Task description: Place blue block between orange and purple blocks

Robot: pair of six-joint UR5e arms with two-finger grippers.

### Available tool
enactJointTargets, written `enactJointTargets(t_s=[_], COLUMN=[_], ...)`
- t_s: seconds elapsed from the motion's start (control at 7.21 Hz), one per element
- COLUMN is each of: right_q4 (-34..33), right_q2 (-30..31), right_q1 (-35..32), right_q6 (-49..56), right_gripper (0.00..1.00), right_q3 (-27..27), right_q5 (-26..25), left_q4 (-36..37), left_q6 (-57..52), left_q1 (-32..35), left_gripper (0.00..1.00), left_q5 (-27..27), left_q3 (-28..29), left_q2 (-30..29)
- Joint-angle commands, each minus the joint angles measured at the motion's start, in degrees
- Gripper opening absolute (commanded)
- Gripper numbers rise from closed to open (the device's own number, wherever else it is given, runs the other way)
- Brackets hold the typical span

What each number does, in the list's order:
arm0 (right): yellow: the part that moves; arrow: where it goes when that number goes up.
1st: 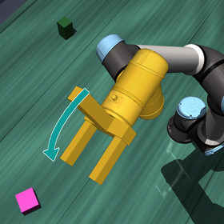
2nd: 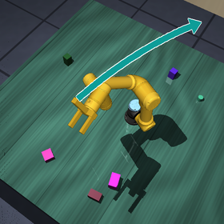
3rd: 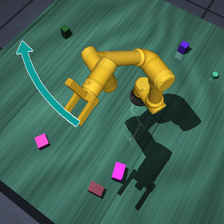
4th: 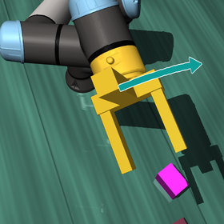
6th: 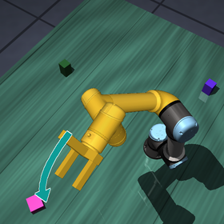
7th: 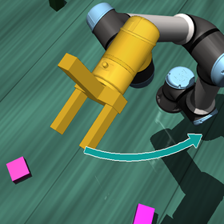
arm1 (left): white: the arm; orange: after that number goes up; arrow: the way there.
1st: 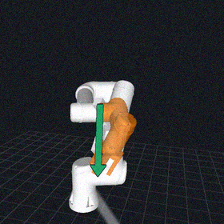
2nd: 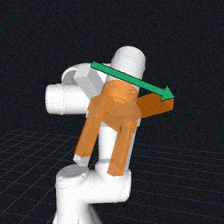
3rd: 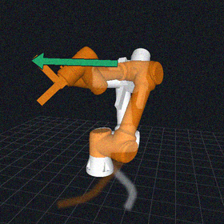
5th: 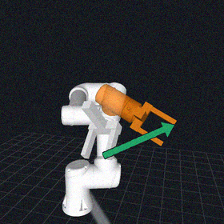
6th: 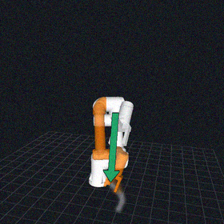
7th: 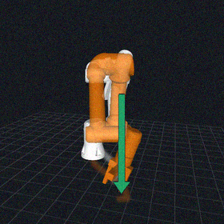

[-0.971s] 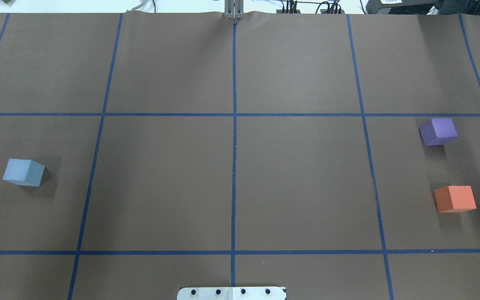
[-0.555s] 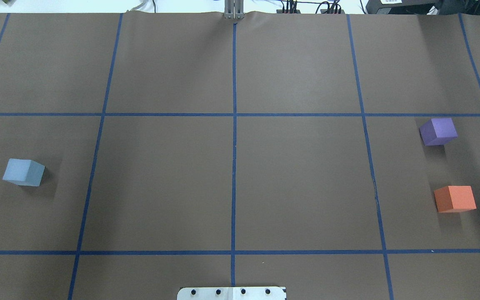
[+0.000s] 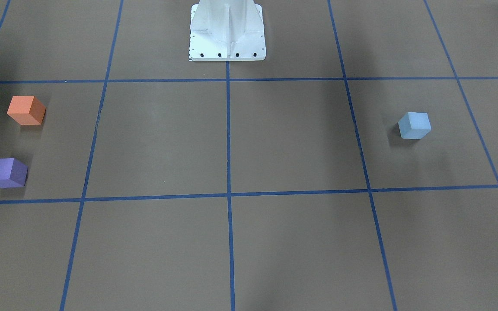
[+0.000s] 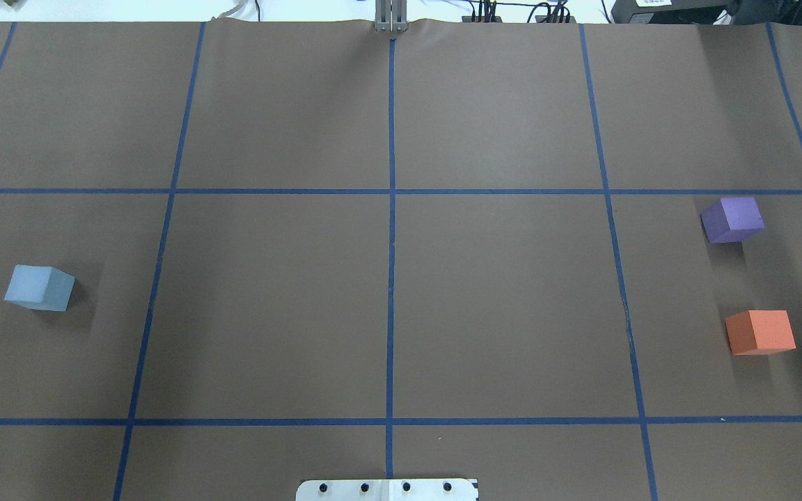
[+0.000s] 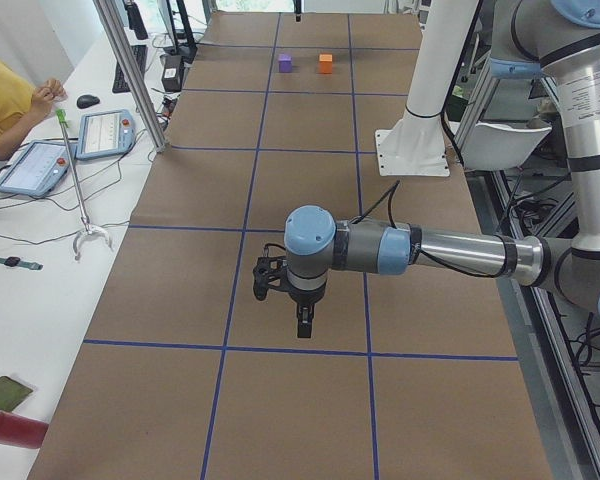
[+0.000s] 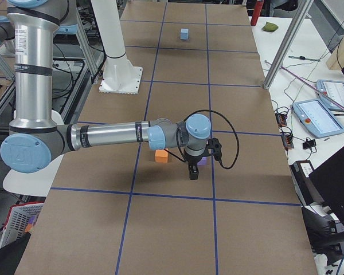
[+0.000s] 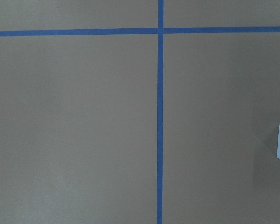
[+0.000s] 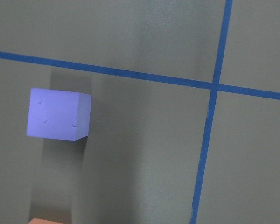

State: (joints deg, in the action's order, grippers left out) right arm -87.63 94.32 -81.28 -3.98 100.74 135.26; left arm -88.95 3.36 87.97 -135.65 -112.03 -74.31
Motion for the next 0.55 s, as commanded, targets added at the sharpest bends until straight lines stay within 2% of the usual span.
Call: enactJointTargets(t_s=[0.0,0.14,0.42], right_q4=[0.00,0.00,0.00], right_q2=[-0.10,-0.10,-0.10], right_q1=[0.07,0.07,0.07], right_q6=[-0.24,-0.33,-0.33], right_gripper=[1.00,1.00,1.00], right_q3=[0.07,-0.02,-0.11], right_q5=[0.18,2.01,3.17], left_q4=[-4.29,-5.26,-5.36], left_q6=[6.78,8.92,17.43], left_q1=[-5.24,-10.75,-17.18], left_gripper=[1.00,1.00,1.00], left_q5=[-2.61,-1.91,-1.81], left_q3=[0.14,0.23,0.23], left_q2=[-0.57,-2.75,-7.40])
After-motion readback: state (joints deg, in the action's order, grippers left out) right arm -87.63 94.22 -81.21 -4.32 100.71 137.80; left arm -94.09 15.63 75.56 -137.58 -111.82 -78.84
